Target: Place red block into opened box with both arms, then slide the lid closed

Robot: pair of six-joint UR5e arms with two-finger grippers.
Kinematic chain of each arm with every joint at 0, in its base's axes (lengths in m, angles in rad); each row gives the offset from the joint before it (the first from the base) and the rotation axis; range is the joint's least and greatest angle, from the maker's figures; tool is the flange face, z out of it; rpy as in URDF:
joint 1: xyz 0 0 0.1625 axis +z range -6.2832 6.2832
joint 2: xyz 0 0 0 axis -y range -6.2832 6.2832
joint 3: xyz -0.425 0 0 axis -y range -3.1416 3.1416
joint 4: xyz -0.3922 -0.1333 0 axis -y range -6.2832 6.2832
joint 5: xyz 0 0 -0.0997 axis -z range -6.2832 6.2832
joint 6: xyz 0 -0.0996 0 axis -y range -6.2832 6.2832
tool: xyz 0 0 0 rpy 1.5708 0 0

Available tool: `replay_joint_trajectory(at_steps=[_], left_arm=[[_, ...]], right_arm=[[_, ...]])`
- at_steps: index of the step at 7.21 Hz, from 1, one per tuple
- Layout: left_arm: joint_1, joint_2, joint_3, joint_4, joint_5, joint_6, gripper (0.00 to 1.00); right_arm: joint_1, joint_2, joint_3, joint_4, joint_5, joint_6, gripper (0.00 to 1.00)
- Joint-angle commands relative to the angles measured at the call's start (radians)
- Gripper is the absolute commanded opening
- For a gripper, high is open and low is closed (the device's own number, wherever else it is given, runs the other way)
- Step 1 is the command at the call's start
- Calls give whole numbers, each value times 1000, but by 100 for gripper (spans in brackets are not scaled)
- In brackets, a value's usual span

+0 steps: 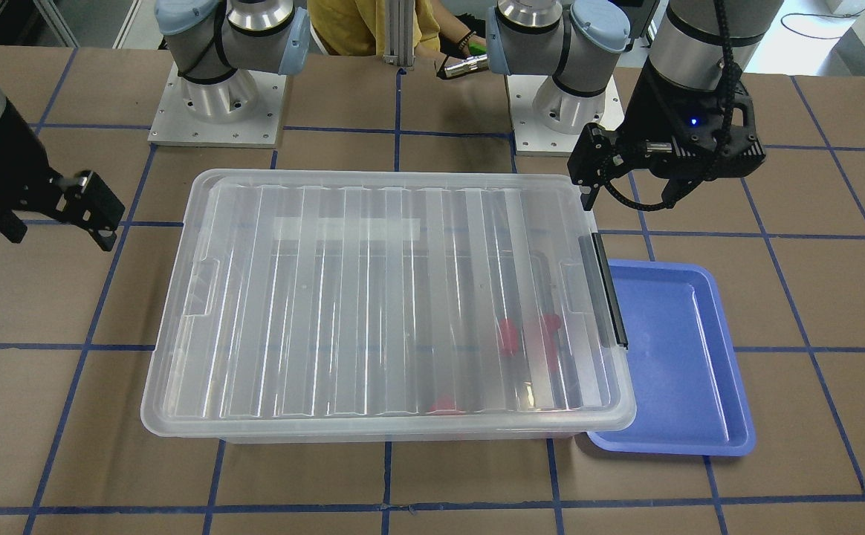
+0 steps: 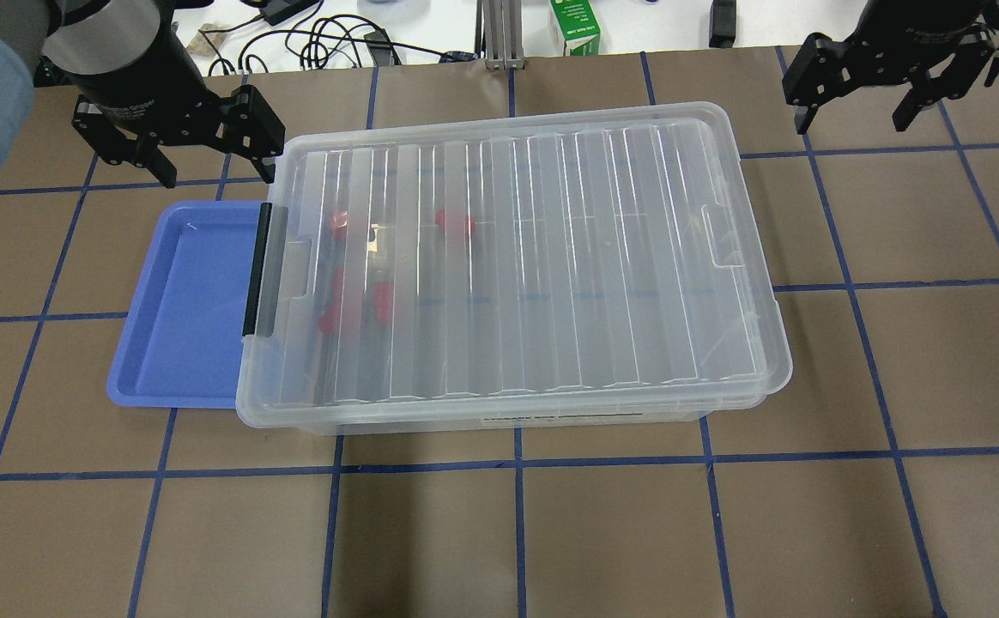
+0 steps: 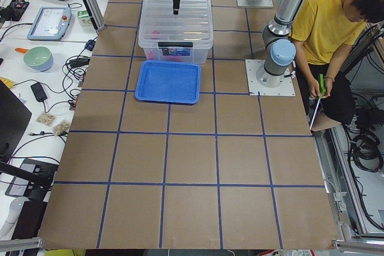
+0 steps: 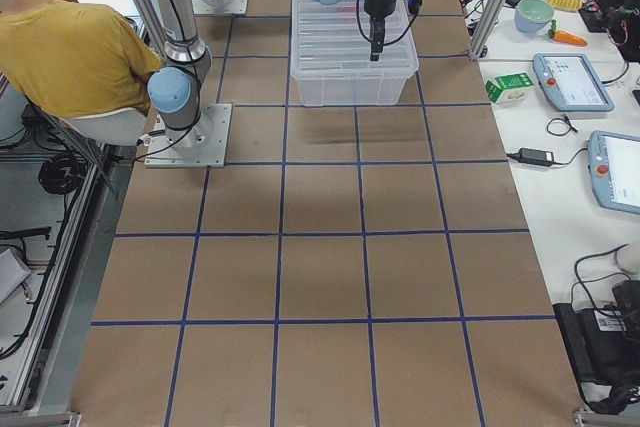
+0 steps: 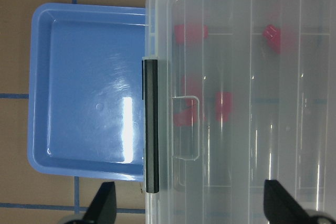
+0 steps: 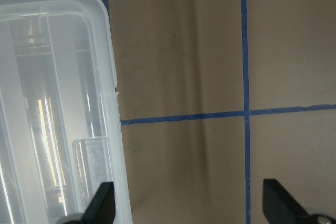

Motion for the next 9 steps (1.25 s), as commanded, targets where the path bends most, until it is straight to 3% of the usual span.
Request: replay_joint_trajectory(at_steps=[1, 3, 9], left_arm=[[3, 1, 2, 1, 4, 3, 100], [2, 2, 2, 1, 4, -1, 100], [0, -2, -2, 4, 5, -1, 100]], right_arm=[[79, -50, -20, 70, 22, 158, 100], [166, -36, -18, 68, 12, 217, 100], [165, -30, -9, 65, 23, 204, 100]])
